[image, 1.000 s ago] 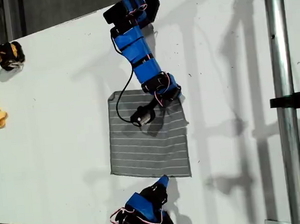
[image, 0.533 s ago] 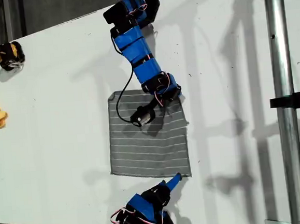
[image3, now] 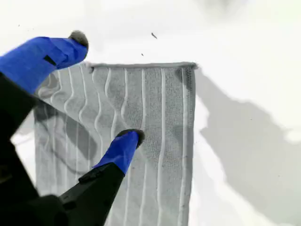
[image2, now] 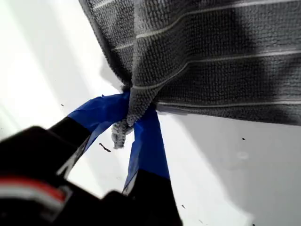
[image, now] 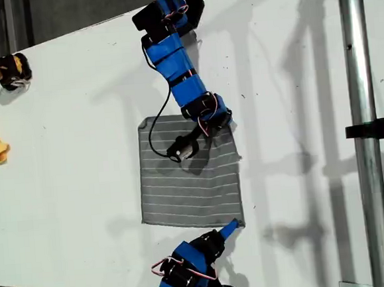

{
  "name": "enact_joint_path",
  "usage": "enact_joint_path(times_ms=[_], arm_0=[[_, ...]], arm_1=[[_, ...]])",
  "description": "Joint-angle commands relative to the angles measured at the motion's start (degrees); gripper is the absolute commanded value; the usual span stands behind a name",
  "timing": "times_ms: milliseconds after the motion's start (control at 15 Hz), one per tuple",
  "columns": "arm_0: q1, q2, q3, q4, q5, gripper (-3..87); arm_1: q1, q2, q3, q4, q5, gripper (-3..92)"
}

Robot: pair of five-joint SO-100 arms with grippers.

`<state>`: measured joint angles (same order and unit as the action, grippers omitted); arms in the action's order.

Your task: Grasp corners of a towel and fold twice.

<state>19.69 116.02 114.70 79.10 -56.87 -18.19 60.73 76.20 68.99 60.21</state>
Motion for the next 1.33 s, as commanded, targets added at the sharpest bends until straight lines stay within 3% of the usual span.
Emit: enact_joint_path(times_ms=[0,267,1000,1267], arm_0=[[-0.09,0.18,4.83,-7.82,-1.93,29.5],[1.41,-2.9,11.25,-15.73,-6.77,28.9],[3.78,-20.83,11.51,-23.64,-14.33,28.8],[0.79,-21.27,13.71,-26.1,-15.91,17.5]], arm_1=[[-0.7,0.79,-2.9,0.0,0.09,-0.2],[-0.97,0.97,-2.9,0.0,0.09,-0.2],[-2.11,0.97,-2.99,0.0,0.44,-0.2],[-2.29,0.97,-2.9,0.0,0.44,-0.2]])
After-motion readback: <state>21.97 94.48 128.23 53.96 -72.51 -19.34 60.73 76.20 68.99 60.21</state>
